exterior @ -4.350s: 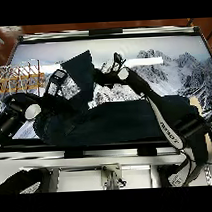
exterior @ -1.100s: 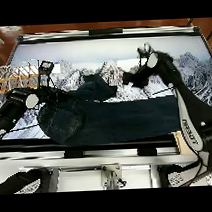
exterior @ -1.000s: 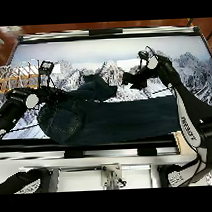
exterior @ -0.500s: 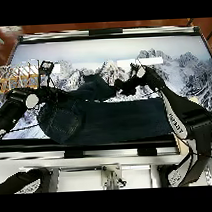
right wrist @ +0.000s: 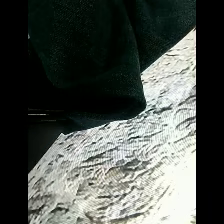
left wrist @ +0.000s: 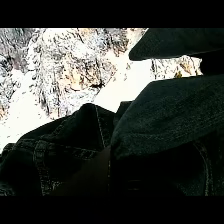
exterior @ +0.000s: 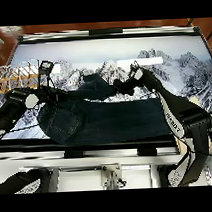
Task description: Fold the shirts.
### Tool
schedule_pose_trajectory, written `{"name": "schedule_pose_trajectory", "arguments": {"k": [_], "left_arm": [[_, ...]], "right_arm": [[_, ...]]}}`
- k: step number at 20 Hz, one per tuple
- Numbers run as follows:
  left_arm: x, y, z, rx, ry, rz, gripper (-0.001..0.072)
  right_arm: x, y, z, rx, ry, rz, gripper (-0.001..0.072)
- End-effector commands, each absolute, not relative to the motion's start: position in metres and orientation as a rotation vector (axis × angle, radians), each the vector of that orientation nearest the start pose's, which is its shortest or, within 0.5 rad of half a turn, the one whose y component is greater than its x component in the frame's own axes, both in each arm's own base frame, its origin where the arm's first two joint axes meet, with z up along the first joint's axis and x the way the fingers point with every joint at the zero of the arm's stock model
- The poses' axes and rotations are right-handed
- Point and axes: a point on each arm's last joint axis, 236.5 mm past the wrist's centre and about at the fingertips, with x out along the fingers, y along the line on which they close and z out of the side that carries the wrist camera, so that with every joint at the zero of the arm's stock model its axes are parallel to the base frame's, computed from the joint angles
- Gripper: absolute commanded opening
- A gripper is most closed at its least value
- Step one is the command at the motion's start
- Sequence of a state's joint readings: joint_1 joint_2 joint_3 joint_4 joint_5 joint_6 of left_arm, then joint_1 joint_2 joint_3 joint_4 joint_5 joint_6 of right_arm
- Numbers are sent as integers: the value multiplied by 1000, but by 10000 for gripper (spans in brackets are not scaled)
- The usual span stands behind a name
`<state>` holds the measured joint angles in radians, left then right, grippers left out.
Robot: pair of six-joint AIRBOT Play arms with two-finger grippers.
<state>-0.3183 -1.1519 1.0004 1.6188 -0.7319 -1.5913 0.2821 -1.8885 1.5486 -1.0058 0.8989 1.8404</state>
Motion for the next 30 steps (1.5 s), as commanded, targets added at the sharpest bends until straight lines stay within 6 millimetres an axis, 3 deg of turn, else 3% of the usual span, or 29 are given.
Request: {"name": "schedule_pose_trajectory", "arguments": {"k": [1, 3, 4, 6, 8, 11, 12, 14, 15, 17, 18, 21, 22, 24, 25, 27, 30], "left_arm": [[410, -127, 46, 168, 863, -274, 82], [415, -129, 56, 165, 842, -275, 82], [419, -130, 64, 161, 823, -276, 82], [429, -133, 90, 150, 767, -278, 82], [440, -137, 122, 138, 699, -280, 82], [452, -141, 169, 121, 601, -282, 82], [454, -142, 181, 117, 577, -283, 82], [456, -142, 194, 113, 551, -283, 82], [455, -142, 192, 113, 557, -283, 82], [453, -141, 181, 119, 595, -281, 82], [452, -140, 174, 124, 623, -279, 82], [448, -139, 143, 137, 701, -276, 82], [448, -139, 129, 142, 730, -275, 82], [446, -138, 101, 153, 792, -273, 82], [445, -139, 87, 154, 821, -274, 82], [441, -140, 62, 146, 879, -277, 82], [442, -141, 46, 150, 910, -276, 83]], "right_arm": [[497, 236, -79, 588, 1291, 241, 93], [516, 209, -47, 483, 1199, 232, 93], [532, 188, -18, 430, 1116, 213, 93], [564, 143, 63, 328, 909, 169, 93], [580, 108, 160, 241, 686, 146, 93], [565, 84, 289, 59, 402, 153, 93], [554, 82, 319, 4, 332, 155, 93], [531, 77, 355, -92, 264, 153, 93], [521, 76, 357, -110, 282, 154, 93], [508, 71, 324, -132, 434, 152, 93], [502, 71, 293, -134, 552, 159, 93], [476, 75, 173, -70, 959, 158, 93], [472, 74, 137, -62, 1038, 148, 93], [471, 72, 83, -52, 1111, 131, 93], [471, 72, 66, -44, 1128, 124, 93], [475, 73, 54, -17, 1126, 107, 93], [504, 70, 72, -19, 988, 86, 93]]}}
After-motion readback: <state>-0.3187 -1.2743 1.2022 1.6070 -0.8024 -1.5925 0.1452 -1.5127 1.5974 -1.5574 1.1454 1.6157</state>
